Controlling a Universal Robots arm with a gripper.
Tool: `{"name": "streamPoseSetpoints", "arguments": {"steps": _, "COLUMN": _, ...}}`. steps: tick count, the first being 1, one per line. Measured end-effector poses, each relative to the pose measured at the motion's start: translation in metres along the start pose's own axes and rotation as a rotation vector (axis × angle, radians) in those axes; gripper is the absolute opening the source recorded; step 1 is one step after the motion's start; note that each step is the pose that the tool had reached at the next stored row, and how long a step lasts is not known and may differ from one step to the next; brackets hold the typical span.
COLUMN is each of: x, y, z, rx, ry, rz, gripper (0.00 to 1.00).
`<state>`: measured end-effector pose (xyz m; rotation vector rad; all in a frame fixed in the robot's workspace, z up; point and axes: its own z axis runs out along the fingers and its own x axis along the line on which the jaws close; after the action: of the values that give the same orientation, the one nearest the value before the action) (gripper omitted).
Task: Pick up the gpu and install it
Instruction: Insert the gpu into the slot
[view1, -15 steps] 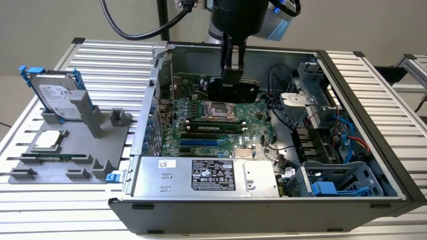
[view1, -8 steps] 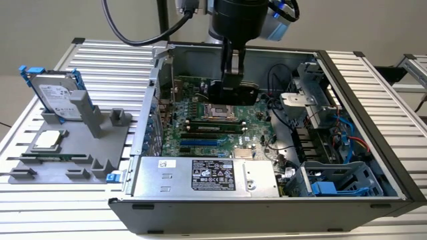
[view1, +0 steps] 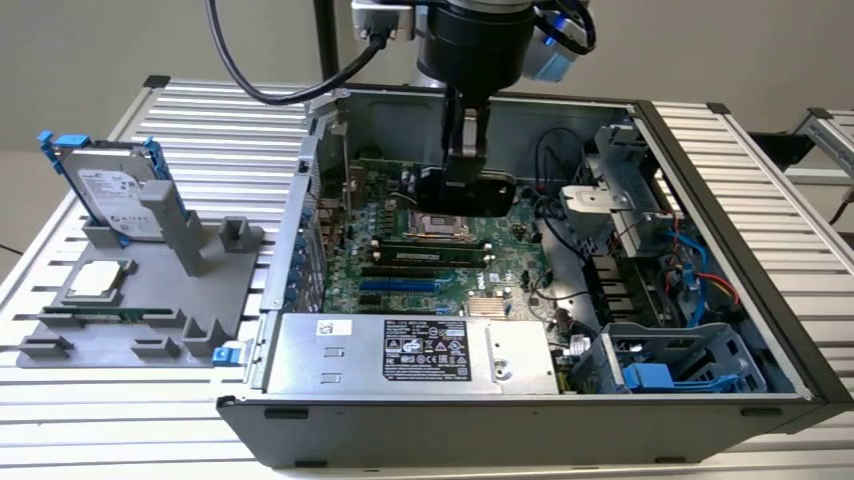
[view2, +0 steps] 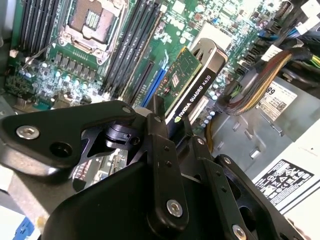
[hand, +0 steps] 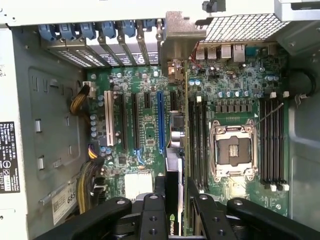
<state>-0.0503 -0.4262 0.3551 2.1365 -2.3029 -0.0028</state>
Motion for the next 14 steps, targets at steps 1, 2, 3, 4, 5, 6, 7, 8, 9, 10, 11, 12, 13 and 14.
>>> {"name": "streamPoseSetpoints", "arguments": {"steps": 1, "x": 0.0, "y": 0.0, "z": 0.001, "rx": 0.0, "ry": 0.0003, "rz": 0.0, "gripper": 0.0}}
{"name": "streamPoseSetpoints", "arguments": {"steps": 2, "x": 0.0, "y": 0.0, "z": 0.0019, "rx": 0.0, "ry": 0.0007, "rz": 0.0, "gripper": 0.0}}
{"name": "streamPoseSetpoints", "arguments": {"steps": 3, "x": 0.0, "y": -0.0001, "z": 0.0028, "rx": 0.0001, "ry": 0.0011, "rz": 0.0, "gripper": 0.0}}
{"name": "streamPoseSetpoints", "arguments": {"steps": 4, "x": -0.0001, "y": -0.0001, "z": 0.0037, "rx": 0.0001, "ry": 0.0017, "rz": 0.0, "gripper": 0.0}}
{"name": "streamPoseSetpoints", "arguments": {"steps": 5, "x": -0.0002, "y": -0.0001, "z": 0.0045, "rx": 0.0001, "ry": 0.0023, "rz": 0.0, "gripper": 0.0}}
{"name": "streamPoseSetpoints", "arguments": {"steps": 6, "x": -0.0002, "y": -0.0001, "z": 0.0055, "rx": 0.0002, "ry": 0.0024, "rz": 0.0, "gripper": 0.0}}
{"name": "streamPoseSetpoints", "arguments": {"steps": 7, "x": -0.0002, "y": 0.0, "z": 0.0062, "rx": 0.0002, "ry": 0.0026, "rz": 0.0, "gripper": 0.0}}
{"name": "streamPoseSetpoints", "arguments": {"steps": 8, "x": -0.0002, "y": 0.0, "z": 0.007, "rx": 0.0002, "ry": 0.0027, "rz": 0.0, "gripper": 0.0}}
{"name": "streamPoseSetpoints", "arguments": {"steps": 9, "x": -0.0002, "y": 0.0, "z": 0.0078, "rx": 0.0002, "ry": 0.0031, "rz": 0.0, "gripper": 0.0}}
{"name": "streamPoseSetpoints", "arguments": {"steps": 10, "x": -0.0002, "y": -0.0001, "z": 0.0087, "rx": 0.0003, "ry": 0.0033, "rz": 0.0, "gripper": 0.0}}
{"name": "streamPoseSetpoints", "arguments": {"steps": 11, "x": -0.0002, "y": -0.0001, "z": 0.0096, "rx": 0.0003, "ry": 0.0035, "rz": 0.0, "gripper": 0.0}}
{"name": "streamPoseSetpoints", "arguments": {"steps": 12, "x": -0.0002, "y": -0.0001, "z": 0.0105, "rx": 0.0002, "ry": 0.0036, "rz": 0.0, "gripper": 0.0}}
{"name": "streamPoseSetpoints", "arguments": {"steps": 13, "x": -0.0002, "y": -0.0001, "z": 0.0118, "rx": 0.0003, "ry": 0.0036, "rz": 0.0, "gripper": 0.0}}
{"name": "streamPoseSetpoints", "arguments": {"steps": 14, "x": -0.0002, "y": -0.0001, "z": 0.0131, "rx": 0.0003, "ry": 0.0037, "rz": 0.0, "gripper": 0.0}}
